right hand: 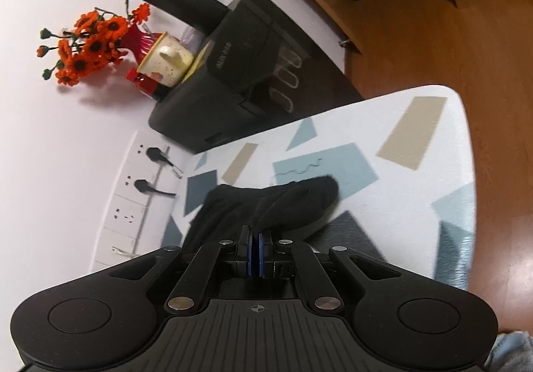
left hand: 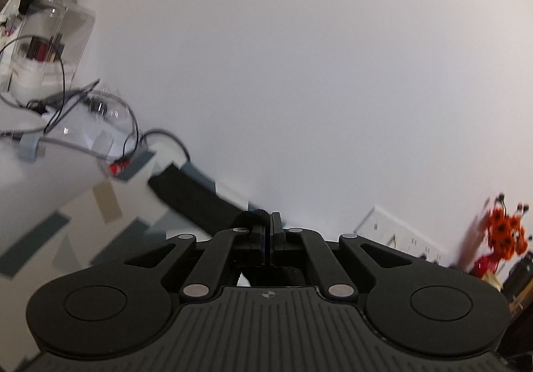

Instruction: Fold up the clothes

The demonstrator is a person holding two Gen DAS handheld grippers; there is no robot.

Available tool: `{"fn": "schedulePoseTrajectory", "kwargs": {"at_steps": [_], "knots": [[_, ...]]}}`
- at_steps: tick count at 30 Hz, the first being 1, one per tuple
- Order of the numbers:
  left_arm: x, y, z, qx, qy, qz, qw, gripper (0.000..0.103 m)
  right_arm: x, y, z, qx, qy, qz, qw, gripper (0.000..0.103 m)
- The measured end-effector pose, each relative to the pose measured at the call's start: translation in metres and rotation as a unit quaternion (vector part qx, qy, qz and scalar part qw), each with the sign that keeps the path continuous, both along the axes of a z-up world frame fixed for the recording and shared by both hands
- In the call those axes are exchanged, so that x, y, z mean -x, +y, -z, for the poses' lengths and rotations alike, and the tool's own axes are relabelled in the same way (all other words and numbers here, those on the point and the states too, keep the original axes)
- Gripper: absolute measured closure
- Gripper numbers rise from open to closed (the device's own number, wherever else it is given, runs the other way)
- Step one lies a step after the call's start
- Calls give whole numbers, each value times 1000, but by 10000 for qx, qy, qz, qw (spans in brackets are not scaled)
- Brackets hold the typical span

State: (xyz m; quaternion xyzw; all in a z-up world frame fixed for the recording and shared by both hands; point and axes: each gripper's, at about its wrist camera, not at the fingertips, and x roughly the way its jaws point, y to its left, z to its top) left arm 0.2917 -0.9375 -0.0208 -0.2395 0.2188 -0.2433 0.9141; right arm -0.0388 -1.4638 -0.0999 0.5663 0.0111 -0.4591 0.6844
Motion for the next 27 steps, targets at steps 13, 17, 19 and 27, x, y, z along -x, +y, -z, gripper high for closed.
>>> {"fn": "schedulePoseTrajectory", "kwargs": {"at_steps": [13,17,19,27], "knots": [[-91,-47,-50,-37,-977,216,9950,100,-80,-43,-38,386,-582,-479,9964,99],[-136,-75,-44,31,-440,114,9990,100,-119,-79,-27,413,-809,-690,9935,99],[-152,-91,-24,51,64,-70,9999,100,-141,-100,-13,255,-877,-771,9928,99],[-203,-147,53,-528,1171,-759,9888,100,-197,-141,39,-112,-485,-954,9942,100]]}}
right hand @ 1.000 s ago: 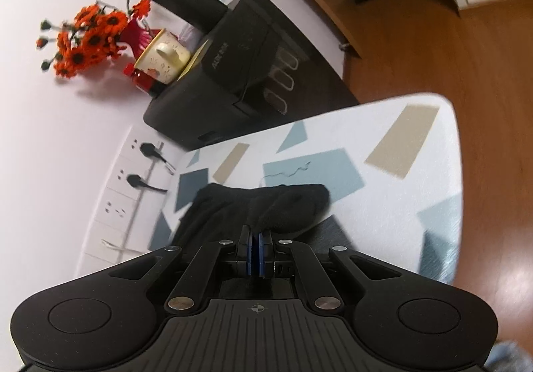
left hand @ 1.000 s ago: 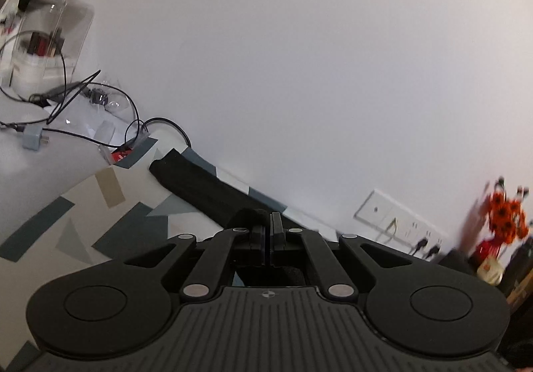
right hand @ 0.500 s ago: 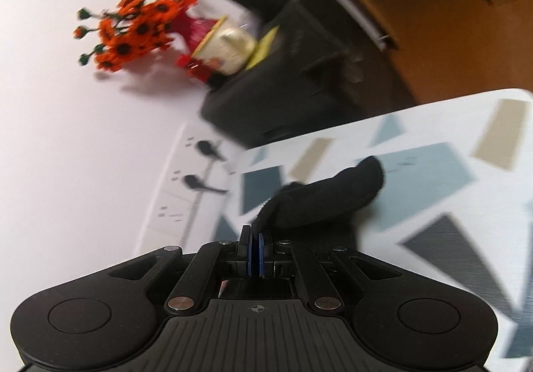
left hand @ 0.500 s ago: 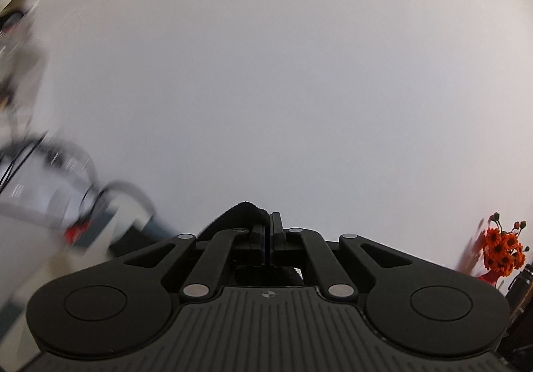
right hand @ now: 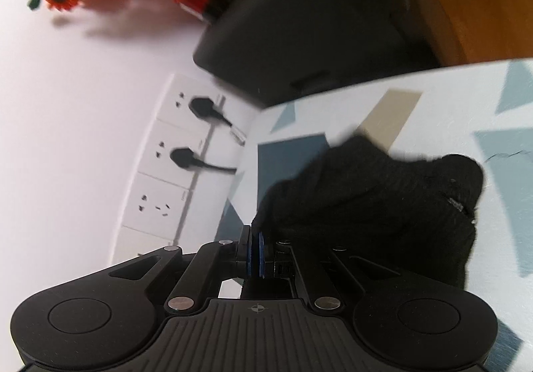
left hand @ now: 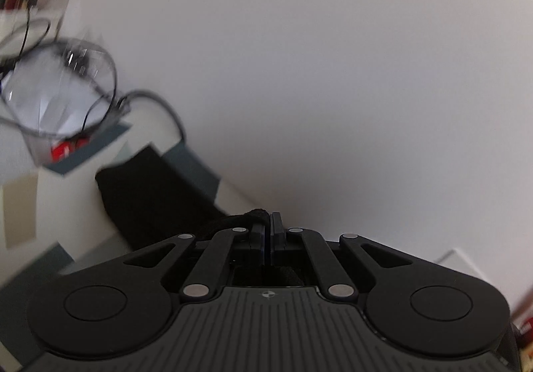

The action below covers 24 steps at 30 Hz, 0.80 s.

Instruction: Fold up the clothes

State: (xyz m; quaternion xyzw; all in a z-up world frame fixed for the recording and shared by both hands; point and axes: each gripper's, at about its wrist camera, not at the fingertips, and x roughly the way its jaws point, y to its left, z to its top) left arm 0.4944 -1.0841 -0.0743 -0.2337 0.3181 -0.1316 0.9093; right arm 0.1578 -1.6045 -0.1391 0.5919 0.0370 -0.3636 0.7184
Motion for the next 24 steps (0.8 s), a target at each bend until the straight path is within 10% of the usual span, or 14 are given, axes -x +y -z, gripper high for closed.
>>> {"fn": "schedulePoseTrajectory", "kwargs": {"at_steps": [3,5,7,11,18,24], "knots": [[-22,-22,6,-686,-368,154,9968,98,-15,-12,5,114,210,-80,9997,99],[-37,-46,14,-1436,-378,544,9874,72,-25,-20,9,-25,323,-73,9994,95],[-57,-68,30,-2252,35,1074,9684,21,-32,-23,11,-342,458,-103,9983,84],[-59,-64,45,-3052,65,1692,9371,21,-36,-4,2,-428,980,-254,9939,44],[-27,3,58,-3238,-332,1814,9280,5,-29,125,-6,-91,1623,-1113,9804,33],[-22,4,79,-3717,-609,2212,8996,5,-97,202,-4,1324,2912,-2619,9105,15]]}}
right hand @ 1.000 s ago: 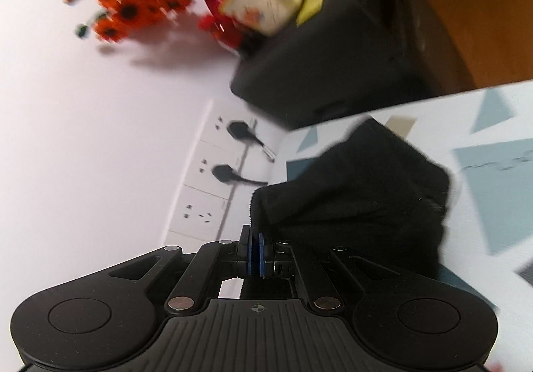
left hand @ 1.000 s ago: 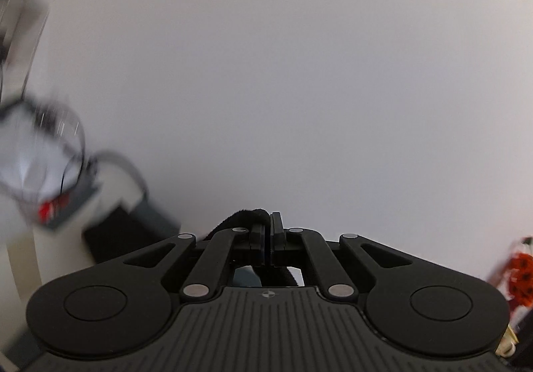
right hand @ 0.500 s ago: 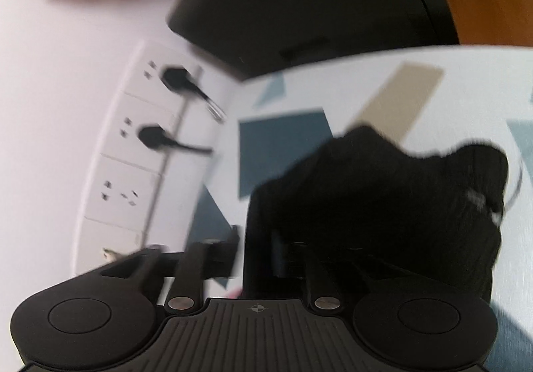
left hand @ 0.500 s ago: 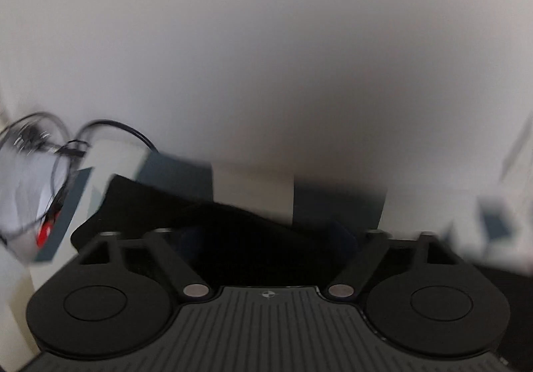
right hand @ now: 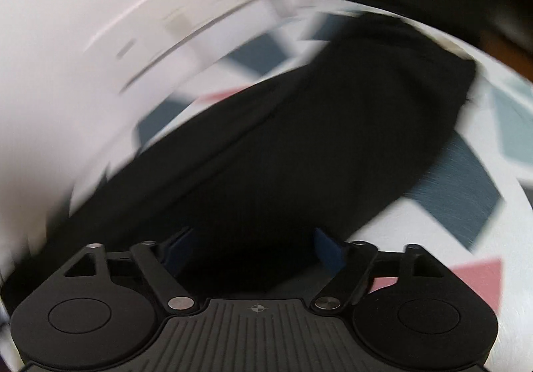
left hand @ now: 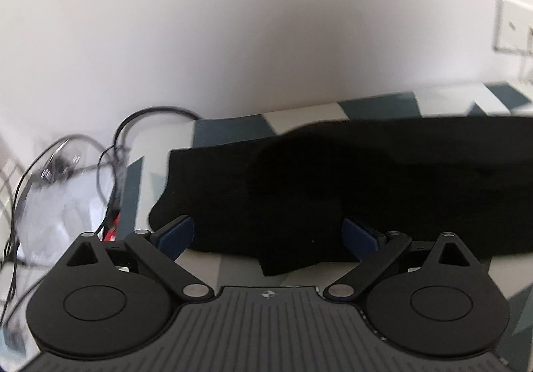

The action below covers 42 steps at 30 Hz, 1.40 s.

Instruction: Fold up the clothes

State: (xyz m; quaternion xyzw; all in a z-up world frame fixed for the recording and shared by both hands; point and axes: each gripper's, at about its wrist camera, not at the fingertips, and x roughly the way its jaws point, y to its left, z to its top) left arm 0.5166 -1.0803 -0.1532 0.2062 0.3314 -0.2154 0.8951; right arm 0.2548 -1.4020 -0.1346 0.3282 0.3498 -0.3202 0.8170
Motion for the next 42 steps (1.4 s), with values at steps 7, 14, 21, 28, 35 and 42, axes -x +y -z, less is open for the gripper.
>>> {"fn": "schedulePoseTrajectory", "kwargs": {"at_steps": [7,14,21,28,35,42], "knots": [[-25,-27,16,55,-38,-362,9993,0,-69,46,15,1444,888,-1178,9785,1],[-52,-1,18,950,998,-717,9879,0,-66,47,28,1765,638,-1688,9676,5],[-15,13,17,1093,1025,-868,9849,3,-29,37,22,1794,462,-1805,9660,54],[28,33,14,1106,1106,-840,9841,2,0,46,16,1615,586,-1904,9666,57],[75,51,10,960,1269,-817,9839,2,33,55,14,1461,735,-2003,9660,57],[135,84,10,827,1587,-821,9804,1,76,54,7,894,836,-1956,9730,52]]}}
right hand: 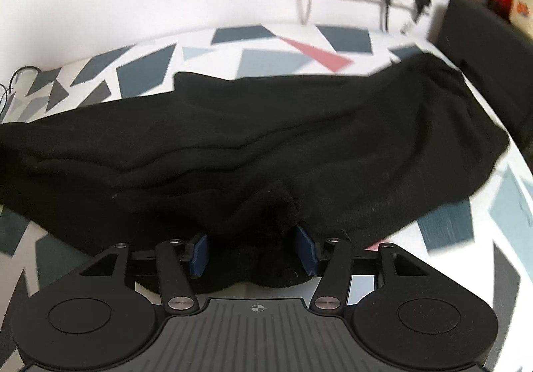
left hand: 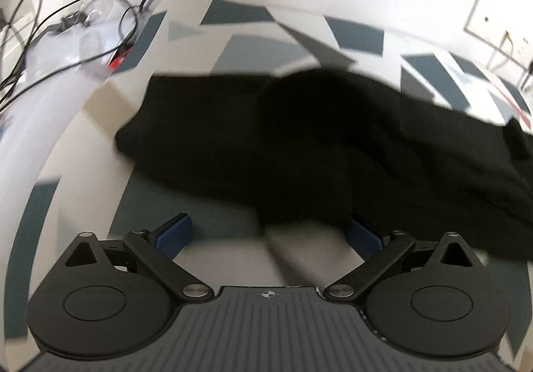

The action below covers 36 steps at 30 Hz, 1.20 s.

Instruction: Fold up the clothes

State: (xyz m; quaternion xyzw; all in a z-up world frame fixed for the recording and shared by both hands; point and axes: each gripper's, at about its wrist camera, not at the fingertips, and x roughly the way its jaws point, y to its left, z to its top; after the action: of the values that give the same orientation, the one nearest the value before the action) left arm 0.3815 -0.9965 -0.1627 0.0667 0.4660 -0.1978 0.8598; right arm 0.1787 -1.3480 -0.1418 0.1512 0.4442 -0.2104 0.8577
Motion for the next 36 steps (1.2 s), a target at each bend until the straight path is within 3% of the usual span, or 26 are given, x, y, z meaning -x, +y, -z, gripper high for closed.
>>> {"fn": "schedulePoseTrajectory", "kwargs": {"at_steps": [3,5,9,12,16,18,22,25,26,27,29,30,34,36], "knots": [[21,17,0,39,51,-12,10000,1,15,5,-1,-86,54,-24,9999,43],[26,24,0,55,126,-107,9998,1,22,4,-4,-287,-15,143,9995,43],[28,26,-1,44,43,-186,9998,5,43,-13,-20,-735,-595,882,9916,41],[23,17,-6,238,4,-113,9997,11,59,-38,-32,-434,-994,1589,9813,38],[13,-14,-12,631,176,16,9979,4,75,-100,-35,-235,-1289,2704,9538,34],[9,-38,-14,710,228,174,9971,4,85,-136,-25,-423,-1452,3240,9339,34],[8,-78,-13,322,-39,457,9984,4,87,-193,-2,-705,-1597,4095,8954,35],[10,-94,-5,-112,-305,596,9977,0,82,-213,12,-379,-1564,4415,8827,44],[11,-97,-4,-197,-359,627,9972,0,81,-215,17,-370,-1564,4363,8853,58],[10,-98,-4,-239,-332,645,9971,0,79,-220,22,-336,-1467,4232,8935,82],[7,-99,-5,-289,-210,667,9971,0,75,-216,24,83,-1119,4060,9070,84],[5,-100,-6,-321,-132,685,9970,0,79,-211,23,267,-1010,4087,9067,85],[3,-100,-7,-344,-100,718,9968,0,128,-197,21,294,-962,4753,8741,84],[5,-99,-6,-310,-172,733,9967,0,147,-188,23,287,-996,4791,8716,78]]}}
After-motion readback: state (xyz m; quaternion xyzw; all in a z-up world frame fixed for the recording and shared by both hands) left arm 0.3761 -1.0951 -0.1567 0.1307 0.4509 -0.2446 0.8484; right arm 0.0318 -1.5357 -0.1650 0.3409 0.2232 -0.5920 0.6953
